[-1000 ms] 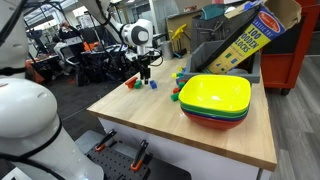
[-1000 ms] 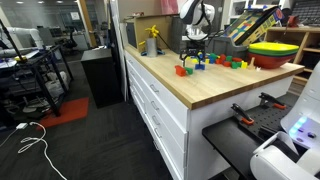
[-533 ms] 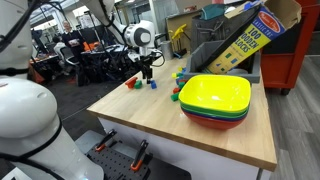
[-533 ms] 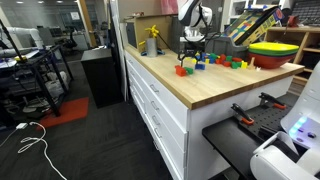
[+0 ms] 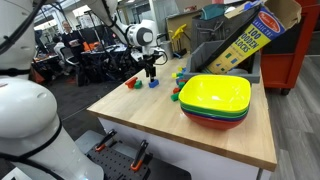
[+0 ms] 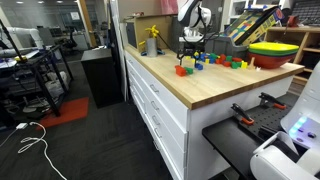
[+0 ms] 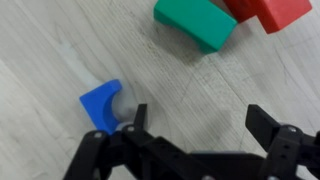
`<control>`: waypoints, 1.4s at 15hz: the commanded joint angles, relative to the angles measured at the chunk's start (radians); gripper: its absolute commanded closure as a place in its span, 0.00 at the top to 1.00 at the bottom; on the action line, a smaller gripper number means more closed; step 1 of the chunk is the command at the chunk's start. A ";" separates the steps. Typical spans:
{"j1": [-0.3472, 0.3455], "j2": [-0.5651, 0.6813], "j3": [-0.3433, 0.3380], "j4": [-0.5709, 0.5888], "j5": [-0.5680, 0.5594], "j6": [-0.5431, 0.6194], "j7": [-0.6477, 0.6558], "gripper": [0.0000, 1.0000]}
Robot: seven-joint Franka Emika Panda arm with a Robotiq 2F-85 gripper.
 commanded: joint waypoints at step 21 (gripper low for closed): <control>0.096 -0.040 -0.074 0.087 -0.274 -0.132 0.489 1.00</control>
